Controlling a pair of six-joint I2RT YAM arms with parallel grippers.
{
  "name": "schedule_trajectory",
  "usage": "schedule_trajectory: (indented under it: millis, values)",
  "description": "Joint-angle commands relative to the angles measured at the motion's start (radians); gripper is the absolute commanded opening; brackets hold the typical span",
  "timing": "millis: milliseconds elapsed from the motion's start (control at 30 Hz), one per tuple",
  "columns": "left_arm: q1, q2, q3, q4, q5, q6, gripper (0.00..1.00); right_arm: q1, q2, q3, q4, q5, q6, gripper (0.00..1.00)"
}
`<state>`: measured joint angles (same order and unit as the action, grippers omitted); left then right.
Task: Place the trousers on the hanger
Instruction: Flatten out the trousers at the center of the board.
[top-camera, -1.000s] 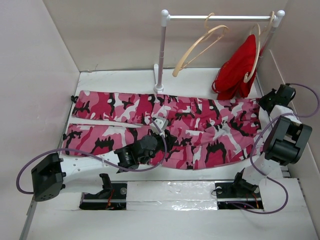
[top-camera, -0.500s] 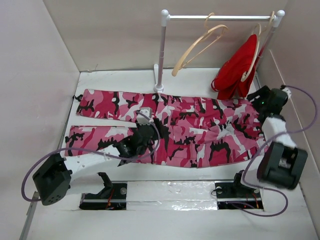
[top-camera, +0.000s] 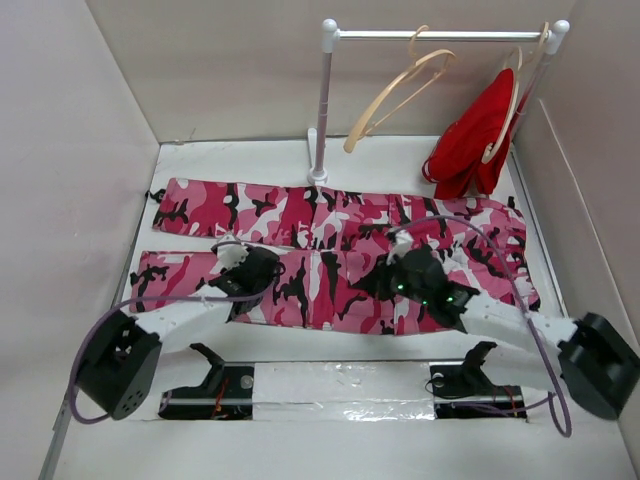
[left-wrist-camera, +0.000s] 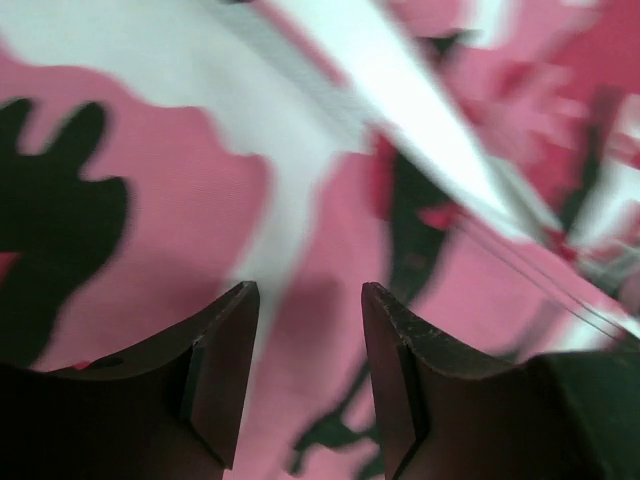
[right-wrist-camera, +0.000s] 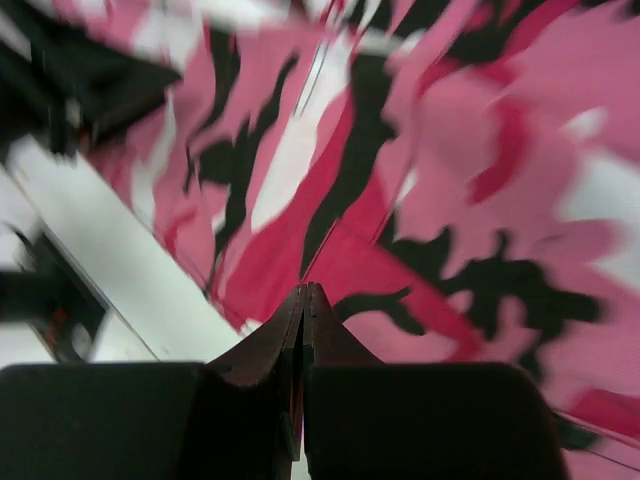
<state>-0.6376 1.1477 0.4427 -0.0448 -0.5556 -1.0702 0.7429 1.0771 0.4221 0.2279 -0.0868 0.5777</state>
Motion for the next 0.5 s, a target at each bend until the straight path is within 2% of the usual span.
schedule_trajectory:
  millis: [0,67,167,300,467]
  values:
    - [0.107,0.085,0.031,-0.122,0.092,-0.097,0.43,0.125,0.142,0.107,0.033,0.082,-0.055,0.02]
    - [0.151,0.118,0.063,-0.170,0.114,-0.099,0.40,0.163,0.269,0.150,0.005,0.127,-0.068,0.02]
    - [0.162,0.144,0.083,-0.217,0.128,-0.123,0.37,0.199,0.360,0.190,0.024,0.131,-0.065,0.02]
    - [0.162,0.119,0.064,-0.188,0.177,-0.120,0.36,0.222,0.493,0.225,0.028,0.118,-0.068,0.02]
    - [0.231,0.145,0.089,-0.133,0.209,-0.056,0.35,0.213,0.567,0.270,0.033,0.117,-0.072,0.02]
